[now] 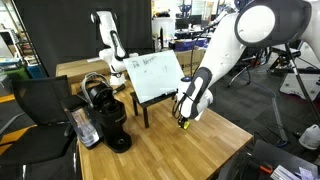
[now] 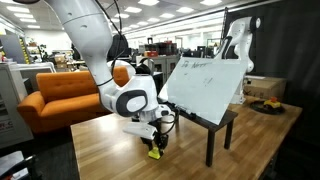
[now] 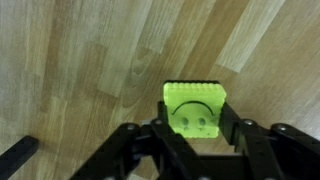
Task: Use the eraser to clean the whiteboard
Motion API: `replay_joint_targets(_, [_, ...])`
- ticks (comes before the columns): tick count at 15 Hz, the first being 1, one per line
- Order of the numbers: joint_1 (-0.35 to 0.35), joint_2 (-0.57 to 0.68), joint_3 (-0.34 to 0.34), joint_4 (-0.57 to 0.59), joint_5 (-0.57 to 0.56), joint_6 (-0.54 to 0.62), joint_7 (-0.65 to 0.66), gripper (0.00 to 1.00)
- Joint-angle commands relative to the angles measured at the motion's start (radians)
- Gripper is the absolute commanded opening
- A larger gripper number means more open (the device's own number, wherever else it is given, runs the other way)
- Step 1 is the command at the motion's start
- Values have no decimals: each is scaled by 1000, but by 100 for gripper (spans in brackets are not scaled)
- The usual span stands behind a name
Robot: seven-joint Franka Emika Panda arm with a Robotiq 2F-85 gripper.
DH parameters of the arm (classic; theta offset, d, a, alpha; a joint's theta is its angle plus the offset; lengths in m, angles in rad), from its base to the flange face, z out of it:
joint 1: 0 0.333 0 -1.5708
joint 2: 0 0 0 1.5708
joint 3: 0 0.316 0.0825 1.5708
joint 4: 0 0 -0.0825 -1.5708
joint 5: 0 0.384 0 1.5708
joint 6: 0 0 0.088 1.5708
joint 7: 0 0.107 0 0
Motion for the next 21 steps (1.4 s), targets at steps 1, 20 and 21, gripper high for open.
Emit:
replay_joint_targets(1, [8, 16, -13, 14, -37, 24, 26, 78])
replay_joint_targets(20, [40, -163, -11, -84, -55, 3, 52, 100])
replay_joint_targets(21, [39, -157, -11, -83, -55, 3, 52, 100])
